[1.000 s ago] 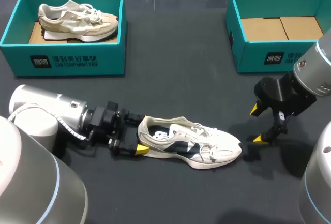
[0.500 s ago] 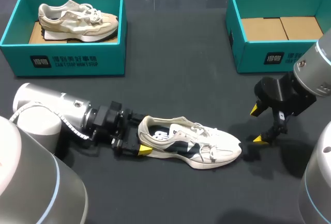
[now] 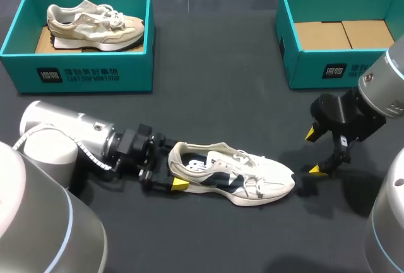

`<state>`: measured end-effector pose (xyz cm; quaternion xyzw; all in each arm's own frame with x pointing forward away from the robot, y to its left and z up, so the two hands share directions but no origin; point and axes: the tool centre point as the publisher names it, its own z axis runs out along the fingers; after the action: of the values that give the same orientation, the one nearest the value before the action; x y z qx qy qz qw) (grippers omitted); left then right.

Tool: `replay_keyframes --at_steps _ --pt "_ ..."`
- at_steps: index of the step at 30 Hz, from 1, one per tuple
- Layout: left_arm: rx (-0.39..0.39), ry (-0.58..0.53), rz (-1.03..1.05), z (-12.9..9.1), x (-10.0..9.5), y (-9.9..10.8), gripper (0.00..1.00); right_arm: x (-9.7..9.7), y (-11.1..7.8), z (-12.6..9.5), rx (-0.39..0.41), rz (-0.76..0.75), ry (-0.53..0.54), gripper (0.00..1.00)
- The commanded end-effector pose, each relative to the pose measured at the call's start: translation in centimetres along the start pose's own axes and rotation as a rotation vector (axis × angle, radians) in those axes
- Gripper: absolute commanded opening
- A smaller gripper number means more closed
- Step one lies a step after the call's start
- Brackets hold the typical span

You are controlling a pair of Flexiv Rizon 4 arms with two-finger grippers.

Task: Take the shoe out of the shoebox, open the shoe tongue, remove and reinsert the insole, then place the shoe into the shoebox

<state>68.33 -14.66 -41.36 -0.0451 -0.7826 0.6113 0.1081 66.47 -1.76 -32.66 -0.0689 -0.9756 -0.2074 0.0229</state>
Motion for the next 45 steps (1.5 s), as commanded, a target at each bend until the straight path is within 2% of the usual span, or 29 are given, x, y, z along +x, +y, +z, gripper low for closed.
replay_keyframes --at_steps 1,9,10,11,12,14,15,29,45 --pt "0.001 -0.008 0.000 0.7 0.0 0.1 1.00 0.2 0.0 -0.1 0.001 0.000 -0.003 1.00" --pt "0.002 -0.017 -0.001 1.2 -0.1 0.0 1.00 0.2 0.0 -0.1 0.001 0.000 -0.003 1.00" --pt "0.002 -0.018 0.000 1.3 0.0 0.0 0.92 0.2 0.0 -0.1 0.001 0.000 -0.003 1.00" --pt "0.000 -0.018 0.001 1.3 0.0 0.0 0.64 0.2 0.0 -0.1 0.001 0.000 -0.003 1.00" --pt "-0.001 -0.018 0.001 1.3 0.0 0.0 0.43 0.2 0.0 -0.1 0.001 0.000 -0.003 1.00" --pt "-0.003 -0.020 0.002 1.4 0.0 0.0 0.22 0.2 0.0 -0.1 0.001 0.000 -0.003 1.00" --pt "-0.004 -0.021 0.002 1.4 0.1 0.0 0.00 0.2 0.0 -0.1 0.001 0.000 -0.003 1.00" --pt "0.023 -0.164 -0.029 0.6 0.0 0.0 0.00 0.2 0.0 -0.1 0.001 0.000 -0.003 1.00" --pt "-0.013 -0.164 -0.026 0.5 -0.5 0.0 0.00 0.2 0.0 -0.1 0.001 0.000 -0.003 1.00"
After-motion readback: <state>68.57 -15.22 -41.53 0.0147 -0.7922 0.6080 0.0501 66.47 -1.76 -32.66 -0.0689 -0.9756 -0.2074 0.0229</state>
